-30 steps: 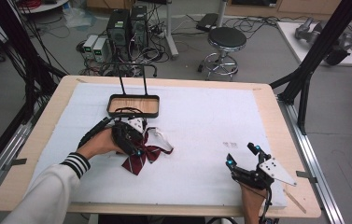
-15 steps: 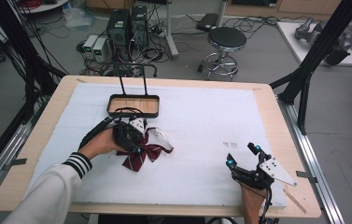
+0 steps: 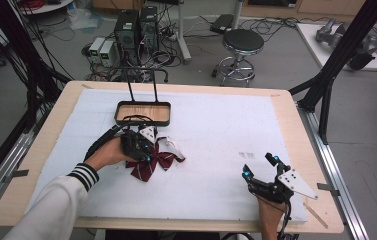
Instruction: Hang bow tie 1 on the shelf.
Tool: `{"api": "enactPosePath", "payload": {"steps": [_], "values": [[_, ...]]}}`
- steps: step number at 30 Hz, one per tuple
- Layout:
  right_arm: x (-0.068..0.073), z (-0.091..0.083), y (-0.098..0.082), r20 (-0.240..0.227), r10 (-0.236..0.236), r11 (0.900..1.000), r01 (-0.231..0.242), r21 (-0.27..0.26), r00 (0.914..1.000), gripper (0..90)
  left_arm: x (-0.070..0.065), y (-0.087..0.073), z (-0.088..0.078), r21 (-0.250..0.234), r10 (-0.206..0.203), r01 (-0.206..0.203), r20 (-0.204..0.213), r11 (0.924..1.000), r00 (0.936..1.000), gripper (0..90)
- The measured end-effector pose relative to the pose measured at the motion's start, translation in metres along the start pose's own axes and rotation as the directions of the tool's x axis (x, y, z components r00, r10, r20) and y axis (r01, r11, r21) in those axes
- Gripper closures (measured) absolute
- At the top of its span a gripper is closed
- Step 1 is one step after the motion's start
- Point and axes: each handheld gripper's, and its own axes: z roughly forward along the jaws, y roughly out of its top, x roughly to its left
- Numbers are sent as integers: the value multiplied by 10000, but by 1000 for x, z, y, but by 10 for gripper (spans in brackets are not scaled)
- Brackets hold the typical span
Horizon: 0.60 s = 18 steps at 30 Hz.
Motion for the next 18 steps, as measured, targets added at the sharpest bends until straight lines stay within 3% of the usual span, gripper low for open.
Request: {"api": "enactPosePath", "payload": {"steps": [6, 9, 18], "values": [[0, 0, 0, -6, 5, 10000, -5, 3, 10000, 97, 1, -1, -5, -168, 29, -32, -170, 9999, 9999, 728], [0, 0, 0, -5, 7, 10000, -7, 2, 10000, 96, 0, -2, -11, -460, 65, -85, -415, 9989, 9991, 729], [0, 0, 0, -2, -7, 10000, 7, 1, 10000, 96, 0, -4, -23, -1027, 51, -111, -588, 9946, 9983, 730]]}}
